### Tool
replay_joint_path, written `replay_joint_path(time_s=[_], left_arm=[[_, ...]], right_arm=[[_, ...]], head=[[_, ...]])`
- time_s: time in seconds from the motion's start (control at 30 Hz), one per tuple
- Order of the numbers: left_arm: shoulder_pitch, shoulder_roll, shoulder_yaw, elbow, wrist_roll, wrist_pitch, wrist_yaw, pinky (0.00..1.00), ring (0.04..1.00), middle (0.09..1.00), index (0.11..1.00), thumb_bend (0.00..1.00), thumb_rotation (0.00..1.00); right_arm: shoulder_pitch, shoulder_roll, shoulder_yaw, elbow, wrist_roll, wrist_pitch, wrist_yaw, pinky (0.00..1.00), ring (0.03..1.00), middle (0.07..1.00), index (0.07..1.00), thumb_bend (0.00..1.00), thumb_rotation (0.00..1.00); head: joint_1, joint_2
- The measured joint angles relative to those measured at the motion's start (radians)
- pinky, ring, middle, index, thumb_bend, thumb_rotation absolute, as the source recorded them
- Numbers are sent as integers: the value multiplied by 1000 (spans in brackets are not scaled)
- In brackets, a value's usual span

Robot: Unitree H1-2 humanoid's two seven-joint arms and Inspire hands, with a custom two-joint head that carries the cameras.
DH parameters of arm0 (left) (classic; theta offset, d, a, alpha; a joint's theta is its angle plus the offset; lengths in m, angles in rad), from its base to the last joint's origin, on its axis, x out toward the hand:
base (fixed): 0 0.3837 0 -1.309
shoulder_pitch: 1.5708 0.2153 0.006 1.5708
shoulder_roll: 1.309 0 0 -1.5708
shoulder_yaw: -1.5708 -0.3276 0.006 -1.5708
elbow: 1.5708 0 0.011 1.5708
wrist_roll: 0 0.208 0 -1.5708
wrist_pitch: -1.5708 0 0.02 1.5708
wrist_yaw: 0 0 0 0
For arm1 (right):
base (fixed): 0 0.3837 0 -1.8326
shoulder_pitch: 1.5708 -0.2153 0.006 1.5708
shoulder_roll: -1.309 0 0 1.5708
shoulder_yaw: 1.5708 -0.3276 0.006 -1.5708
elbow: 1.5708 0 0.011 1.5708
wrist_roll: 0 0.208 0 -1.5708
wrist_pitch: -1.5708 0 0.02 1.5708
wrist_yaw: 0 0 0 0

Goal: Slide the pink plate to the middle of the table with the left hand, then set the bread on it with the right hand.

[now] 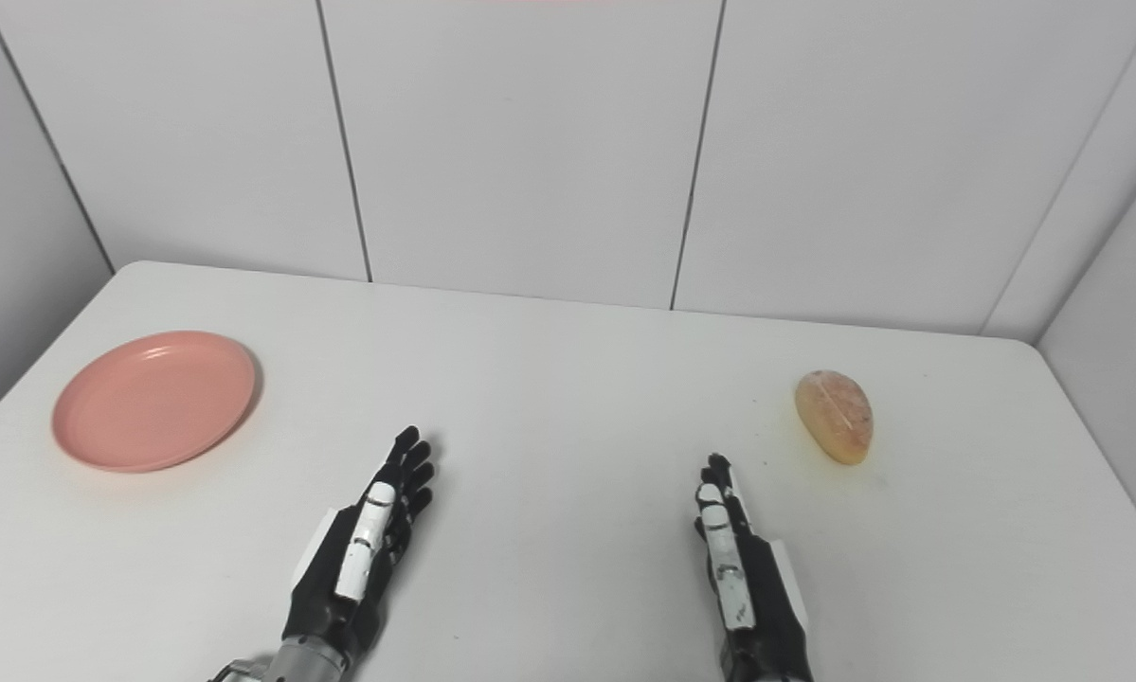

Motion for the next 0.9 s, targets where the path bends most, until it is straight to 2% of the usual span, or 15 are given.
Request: replay_joint_path(time_s=[0.03,0.2,0.23,0.33,0.5,0.63,0.9], left_arm=[[1,-6,-2,9,8,-11,3,1000,1000,1000,1000,416,1000],[2,-27,-21,54,37,-67,26,1000,1000,1000,998,393,1000],[1,-28,-25,71,42,-93,30,1000,1000,1000,997,389,1000],[-6,-48,-33,102,59,-128,44,1000,1000,1000,988,381,1000],[-36,-110,-66,156,97,-133,54,1000,999,996,981,360,1000],[-48,-131,-69,174,116,-133,63,1000,1000,994,979,360,1000],[-53,-131,-68,186,135,-134,63,1000,1000,995,979,357,1000]], right_arm=[[2,-8,-3,8,3,-17,6,1000,1000,1000,1000,222,1000],[5,-36,-23,52,38,-85,33,1000,1000,1000,1000,188,1000],[5,-42,-27,62,41,-100,39,1000,1000,1000,1000,185,1000],[3,-57,-35,91,49,-139,50,1000,1000,1000,1000,159,1000],[-8,-67,-52,112,84,-148,76,1000,1000,1000,1000,167,1000],[-18,-83,-63,128,111,-149,94,1000,1000,1000,1000,166,1000],[-18,-83,-67,133,125,-151,99,1000,1000,1000,1000,178,1000]], head=[[5,-5],[112,-84],[112,-85],[190,-138],[288,-195],[315,-213],[318,-215]])
